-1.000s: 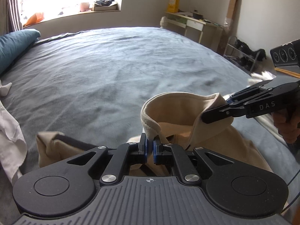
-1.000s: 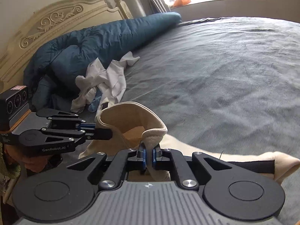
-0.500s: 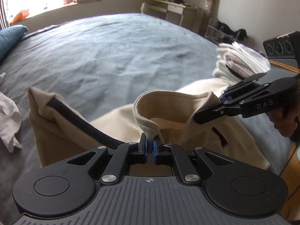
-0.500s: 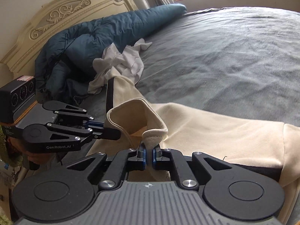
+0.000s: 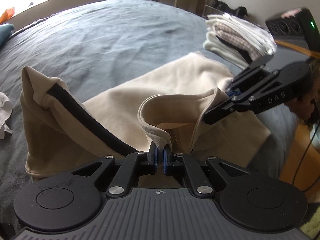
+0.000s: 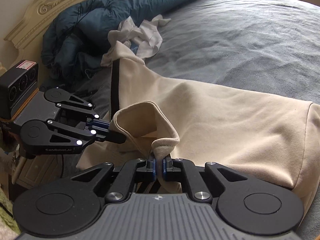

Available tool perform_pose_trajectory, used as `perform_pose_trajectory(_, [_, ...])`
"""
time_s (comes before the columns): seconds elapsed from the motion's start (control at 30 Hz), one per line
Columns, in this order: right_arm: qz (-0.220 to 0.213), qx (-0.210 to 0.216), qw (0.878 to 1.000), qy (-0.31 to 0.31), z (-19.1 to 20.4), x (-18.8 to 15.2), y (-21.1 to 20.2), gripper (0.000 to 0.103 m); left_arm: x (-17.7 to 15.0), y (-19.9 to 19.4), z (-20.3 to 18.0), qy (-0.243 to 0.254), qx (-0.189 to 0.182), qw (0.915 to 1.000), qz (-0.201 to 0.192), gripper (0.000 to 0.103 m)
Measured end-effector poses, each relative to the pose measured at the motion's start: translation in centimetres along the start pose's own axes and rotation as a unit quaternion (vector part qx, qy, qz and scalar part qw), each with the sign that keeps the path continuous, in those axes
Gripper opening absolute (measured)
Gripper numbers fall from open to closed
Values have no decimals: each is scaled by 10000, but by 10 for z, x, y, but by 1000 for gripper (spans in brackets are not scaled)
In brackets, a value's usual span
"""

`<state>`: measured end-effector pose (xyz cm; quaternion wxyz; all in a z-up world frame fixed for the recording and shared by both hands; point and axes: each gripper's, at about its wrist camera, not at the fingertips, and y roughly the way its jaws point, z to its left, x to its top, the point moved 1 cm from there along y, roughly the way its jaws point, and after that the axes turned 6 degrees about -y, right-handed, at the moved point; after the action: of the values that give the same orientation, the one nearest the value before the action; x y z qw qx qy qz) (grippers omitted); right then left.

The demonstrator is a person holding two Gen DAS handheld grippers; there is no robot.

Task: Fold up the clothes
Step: 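Lift the collar with both tools and fold it over toward the hem, then open both tools and release the folded hoodie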

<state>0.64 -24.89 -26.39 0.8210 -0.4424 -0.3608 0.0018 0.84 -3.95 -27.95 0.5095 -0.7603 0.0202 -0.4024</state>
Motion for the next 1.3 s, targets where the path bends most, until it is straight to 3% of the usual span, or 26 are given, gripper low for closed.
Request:
perform_pose_trajectory(0.3, [429, 15, 9983, -396, 14, -22, 5, 8, -23, 3, -14, 358, -1, 9990, 271, 4])
perform_pose_trajectory(0.4, [637, -189, 9934, -936, 23, -32, 13, 8, -34, 9, -19, 670, 106, 9970, 360, 4])
perform_pose_trajectory(0.5, [831, -434, 9811, -1694, 38, -44, 21, 11, -44, 13, -22, 843, 161, 9951, 484, 6])
perform_pose_trajectory(0.57, [949, -524, 9733, -2025, 45, -50, 25, 21, -48, 12, -22, 865, 175, 9947, 532, 11])
perform_pose_trajectory(0.67, [1124, -527, 9643, -2338, 55, -60, 27, 36, -52, 11, -18, 541, 47, 9952, 820, 25])
perform_pose_trajectory(0.8, [1406, -416, 9635, -2241, 62, -71, 19, 37, -59, 0, -6, -300, -123, 9919, 1230, 33])
perform_pose_trajectory(0.83, [1449, -387, 9658, -2117, 62, -73, 16, 37, -60, -3, -1, -575, -151, 9896, 1308, 33])
perform_pose_trajectory(0.9, [1394, -225, 9819, -1266, 49, -73, 5, 40, -61, -10, 14, -1250, -177, 9819, 1413, 35])
perform_pose_trajectory(0.97, [1202, -39, 9927, 109, 25, -75, -6, 42, -63, -14, 35, -2127, -151, 9671, 1388, 36])
perform_pose_trajectory(1.0, [1068, 51, 9902, 895, 10, -78, -11, 42, -65, -16, 45, -2560, -137, 9568, 1372, 36])
perform_pose_trajectory(1.07, [733, 173, 9693, 2340, -16, -89, -19, 43, -67, -19, 65, -3342, -106, 9332, 1315, 36])
perform_pose_trajectory(1.13, [358, 254, 9312, 3619, -40, -104, -23, 43, -69, -16, 77, -3785, -86, 9173, 1236, 40])
perform_pose_trajectory(1.2, [77, 347, 9006, 4331, -51, -118, -23, 44, -69, -8, 82, -3910, -169, 9111, 1294, 41])
perform_pose_trajectory(1.27, [-22, 388, 8841, 4657, -55, -127, -19, 45, -68, -2, 82, -3869, -273, 9122, 1321, 41])
perform_pose_trajectory(1.3, [-37, 383, 8816, 4704, -54, -130, -15, 45, -67, 1, 80, -3825, -329, 9134, 1351, 41])
